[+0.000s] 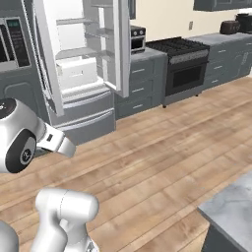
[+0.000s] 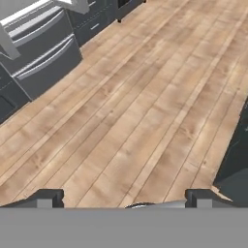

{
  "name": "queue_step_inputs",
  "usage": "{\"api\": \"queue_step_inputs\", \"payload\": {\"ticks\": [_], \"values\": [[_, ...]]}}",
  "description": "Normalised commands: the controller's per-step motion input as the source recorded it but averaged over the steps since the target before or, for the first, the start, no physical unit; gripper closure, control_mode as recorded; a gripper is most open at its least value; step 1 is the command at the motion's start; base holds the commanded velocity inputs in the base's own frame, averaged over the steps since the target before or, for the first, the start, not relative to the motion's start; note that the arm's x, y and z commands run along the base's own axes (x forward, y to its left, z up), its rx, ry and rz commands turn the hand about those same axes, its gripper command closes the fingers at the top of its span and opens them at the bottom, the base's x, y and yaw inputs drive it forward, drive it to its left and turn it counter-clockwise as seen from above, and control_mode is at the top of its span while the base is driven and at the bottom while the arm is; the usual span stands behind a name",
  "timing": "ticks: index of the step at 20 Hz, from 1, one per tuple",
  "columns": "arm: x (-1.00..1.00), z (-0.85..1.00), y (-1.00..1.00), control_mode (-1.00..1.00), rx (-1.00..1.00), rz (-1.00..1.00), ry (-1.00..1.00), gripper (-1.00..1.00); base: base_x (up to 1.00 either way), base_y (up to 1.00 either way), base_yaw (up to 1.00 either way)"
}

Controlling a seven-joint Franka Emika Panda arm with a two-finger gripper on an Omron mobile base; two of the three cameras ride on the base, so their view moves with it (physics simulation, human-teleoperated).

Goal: Open the fridge, grab two sodas, and place both sodas inside the bowl with ice on the dining counter.

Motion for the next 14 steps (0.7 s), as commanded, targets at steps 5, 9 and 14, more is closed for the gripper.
{"api": "queue_step_inputs", "payload": {"ticks": [5,9,14], "values": [[0.00,0.00,0.00,1.00,0.00,0.00,0.00,-1.00,1.00,0.26,-0.11],[0.00,0.00,0.00,1.00,0.00,0.00,0.00,-1.00,1.00,0.13,-0.02],[0.00,0.00,0.00,1.00,0.00,0.00,0.00,-1.00,1.00,0.00,0.07]]}}
